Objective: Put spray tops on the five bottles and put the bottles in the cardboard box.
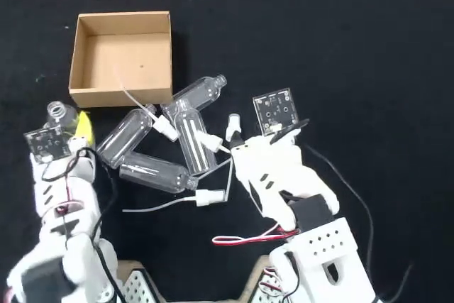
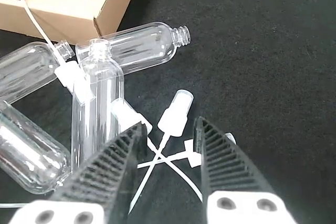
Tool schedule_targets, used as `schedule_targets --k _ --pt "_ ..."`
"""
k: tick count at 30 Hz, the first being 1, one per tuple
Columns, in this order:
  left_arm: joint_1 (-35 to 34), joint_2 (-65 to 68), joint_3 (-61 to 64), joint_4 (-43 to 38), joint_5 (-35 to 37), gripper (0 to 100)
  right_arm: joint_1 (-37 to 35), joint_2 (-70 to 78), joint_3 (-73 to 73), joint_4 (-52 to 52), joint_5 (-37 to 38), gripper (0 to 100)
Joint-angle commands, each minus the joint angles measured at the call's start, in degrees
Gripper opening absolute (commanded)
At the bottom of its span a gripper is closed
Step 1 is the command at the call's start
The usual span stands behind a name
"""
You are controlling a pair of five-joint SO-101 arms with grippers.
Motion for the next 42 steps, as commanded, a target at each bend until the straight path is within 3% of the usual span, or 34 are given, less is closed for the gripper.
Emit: schedule_targets --k 1,6,8,11,17,23,28,36,42 --pt "-3.9 -12.8 -3.5 20.5 0.1 15 -0.6 0.4 -0.4 -1.4 -0.2 15.5" --pt "-4.8 -28.1 -19.6 65.6 0.0 15 -1.0 0.3 -0.7 0.2 -0.5 15.5" --pt "-3.6 -34.3 -24.7 78.8 0.0 15 -1.0 0.3 -1.0 0.6 -0.5 15.5" --pt "-1.0 -43.0 -27.5 89.5 -1.1 15 -1.0 0.3 -1.0 0.6 -0.5 15.5" --pt "8.1 -57.0 -26.7 104.5 -12.1 15 -1.0 0.3 -1.0 0.9 -0.6 15.5" --pt "13.2 -62.1 -26.6 111.6 -12.5 15 -0.6 0.3 -1.0 0.9 -3.2 15.5" --pt "23.6 -62.4 -26.6 114.5 -12.5 15 -0.3 0.3 -1.0 1.0 -5.5 15.5" --pt "32.0 -62.6 -27.8 119.9 -12.0 15 12.4 1.1 -5.1 0.9 -10.0 15.5" --pt "37.8 -62.6 -27.6 120.4 -12.0 15 12.6 11.4 -8.7 1.0 -10.4 15.5"
